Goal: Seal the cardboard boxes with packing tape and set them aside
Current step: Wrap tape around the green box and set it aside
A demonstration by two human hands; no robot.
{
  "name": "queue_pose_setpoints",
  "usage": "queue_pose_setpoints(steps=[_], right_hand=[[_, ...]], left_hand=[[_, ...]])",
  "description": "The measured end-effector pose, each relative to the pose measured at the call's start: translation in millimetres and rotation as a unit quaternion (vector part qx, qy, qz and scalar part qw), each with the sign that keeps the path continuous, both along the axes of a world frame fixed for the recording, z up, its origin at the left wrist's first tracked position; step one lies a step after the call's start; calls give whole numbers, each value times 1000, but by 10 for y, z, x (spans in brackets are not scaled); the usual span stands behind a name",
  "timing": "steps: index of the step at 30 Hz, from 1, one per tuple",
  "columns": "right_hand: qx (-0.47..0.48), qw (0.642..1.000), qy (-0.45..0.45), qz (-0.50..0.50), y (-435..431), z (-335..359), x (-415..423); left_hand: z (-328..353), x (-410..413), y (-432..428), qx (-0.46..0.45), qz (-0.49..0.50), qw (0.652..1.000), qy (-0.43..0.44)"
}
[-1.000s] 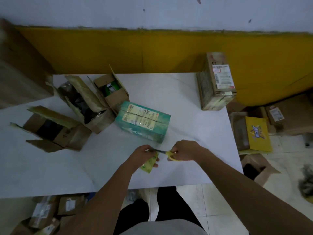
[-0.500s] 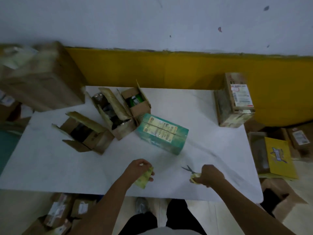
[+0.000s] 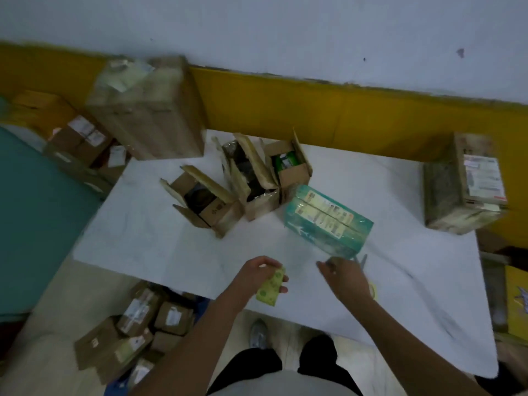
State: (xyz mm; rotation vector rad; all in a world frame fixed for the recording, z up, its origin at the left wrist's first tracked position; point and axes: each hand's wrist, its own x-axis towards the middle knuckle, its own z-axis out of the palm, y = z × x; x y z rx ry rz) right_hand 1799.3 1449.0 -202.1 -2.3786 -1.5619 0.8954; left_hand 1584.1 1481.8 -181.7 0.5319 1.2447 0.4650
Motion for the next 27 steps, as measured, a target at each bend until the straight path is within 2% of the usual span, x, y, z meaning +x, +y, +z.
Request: queue_pose_setpoints(steps=[2,3,5,8,13,16,18,22,25,27], right_hand=[[4,988,148,50,118,119,-479],[-3,981,180,79,172,152,-693],[1,979,153,138,260,170,-1050],[14,978,116,172,265,156,-1454],[22,970,109,215,148,-13,-2040],[6,970,141,200,125,-131,-2287],[-13,971,173,167,137,-246,-2393],[-29,973,197,115,177,-507,-2495],[-66,971,190,127,214,-761,-2497],[-52,971,164,166,273,-927,-2484]], left_hand=[[72,-115,-49,12,-11,1000,9],[88,-196,-79,18,-9,1000,10],[115,-401,-164,28,-2,1000,-1],[73,-786,-352,38,17,999,3],[-192,-1278,-655,81,30,990,109],[-431,-1526,-763,99,8,979,178],[-598,-1656,-747,74,-11,974,213],[-880,-1760,-665,57,3,971,234],[-1045,-1757,-616,26,-36,966,256],[-1198,-1746,-577,20,-57,957,284]])
